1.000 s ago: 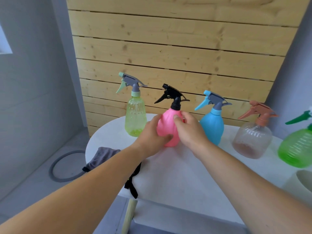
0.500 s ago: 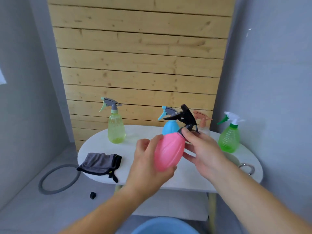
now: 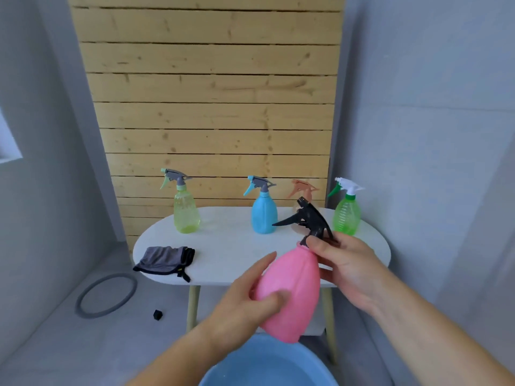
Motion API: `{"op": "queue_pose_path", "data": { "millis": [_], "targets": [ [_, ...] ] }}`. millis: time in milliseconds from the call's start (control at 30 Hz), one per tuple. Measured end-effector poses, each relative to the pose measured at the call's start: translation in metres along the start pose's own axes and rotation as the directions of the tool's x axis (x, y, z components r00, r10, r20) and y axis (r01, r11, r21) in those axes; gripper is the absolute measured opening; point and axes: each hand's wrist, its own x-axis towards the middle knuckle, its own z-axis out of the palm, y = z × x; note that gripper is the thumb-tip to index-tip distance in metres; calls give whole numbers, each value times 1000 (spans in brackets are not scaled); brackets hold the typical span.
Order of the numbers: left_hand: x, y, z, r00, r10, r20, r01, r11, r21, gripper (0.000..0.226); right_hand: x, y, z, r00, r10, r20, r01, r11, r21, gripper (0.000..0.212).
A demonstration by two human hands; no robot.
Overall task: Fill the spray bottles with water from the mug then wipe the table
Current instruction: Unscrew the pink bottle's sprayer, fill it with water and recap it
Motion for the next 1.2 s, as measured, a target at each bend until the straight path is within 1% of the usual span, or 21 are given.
{"op": "queue_pose_path", "data": {
  "millis": [67, 100, 200, 233, 267, 333, 367, 400, 467, 533, 567, 667, 700, 767, 833, 900, 967, 1000, 1067, 1133, 1200],
  "targets": [
    [-3, -4, 0, 986, -135, 101, 159, 941, -297, 87, -4, 3, -3, 1000, 15, 4, -15, 999, 35, 39],
    [-3, -6, 0, 978, -163, 129, 200, 910, -362, 88, -5, 5, -4, 1000, 22, 8, -22, 998, 51, 36],
    [0, -10, 3, 971, -198, 136, 233, 912, -338, 113, -6, 8, -9, 1000, 25, -9, -25, 997, 75, 35],
    [2, -10, 4, 969, -209, 132, 242, 913, -328, 114, -6, 10, -10, 1000, 22, -19, -20, 997, 77, 35],
    [3, -11, 3, 965, -224, 137, 258, 904, -342, 105, -6, 11, -11, 999, 17, -29, -15, 997, 73, 33],
    [4, -12, 2, 948, -276, 156, 316, 861, -398, 74, -5, 13, -11, 999, 7, -49, -4, 999, 47, 28],
    [4, -13, 3, 937, -307, 165, 349, 842, -412, 63, -4, 15, -11, 999, 7, -54, -5, 999, 34, 26],
    [4, -13, 5, 929, -326, 174, 369, 834, -410, 60, -3, 18, -11, 998, 10, -55, -9, 1000, 27, 25],
    [4, -13, 9, 930, -331, 158, 367, 839, -401, 68, -1, 22, -10, 998, 19, -64, -17, 1000, 24, 24],
    [6, -14, 11, 941, -318, 113, 336, 851, -403, 85, 3, 23, -10, 997, 20, -80, -17, 999, 36, 24],
    [7, -14, 10, 942, -317, 111, 333, 844, -420, 87, 4, 23, -11, 996, 22, -82, -18, 999, 50, 25],
    [8, -15, 4, 900, -386, 204, 433, 729, -531, 61, 5, 22, -12, 999, 29, -43, -25, 995, 101, 33],
    [8, -16, 1, 875, -422, 238, 479, 680, -555, 61, 5, 22, -11, 999, 31, -26, -28, 994, 105, 34],
    [9, -21, -3, 842, -462, 278, 530, 616, -583, 73, 4, 24, -9, 999, 31, -11, -30, 994, 103, 36],
    [8, -21, -4, 853, -443, 274, 517, 650, -557, 79, 4, 26, -8, 999, 31, -30, -28, 995, 97, 34],
    [6, -19, 0, 893, -396, 215, 449, 746, -492, 79, 4, 29, -8, 998, 36, -58, -31, 996, 88, 26],
    [6, -22, 0, 914, -376, 156, 405, 807, -430, 102, 5, 31, -6, 997, 32, -73, -28, 998, 56, 23],
    [6, -21, 1, 916, -380, 128, 397, 816, -420, 105, 5, 31, -5, 996, 29, -81, -25, 999, 39, 22],
    [4, -19, 1, 909, -400, 113, 406, 794, -453, 85, 6, 32, -4, 995, 32, -92, -30, 999, 31, 21],
    [3, -18, -1, 881, -452, 140, 456, 734, -502, 64, 6, 32, -4, 996, 48, -77, -44, 998, 50, 22],
    [3, -20, -4, 848, -498, 183, 510, 670, -540, 64, 7, 32, -4, 997, 58, -52, -53, 996, 77, 26]
  ]
}}
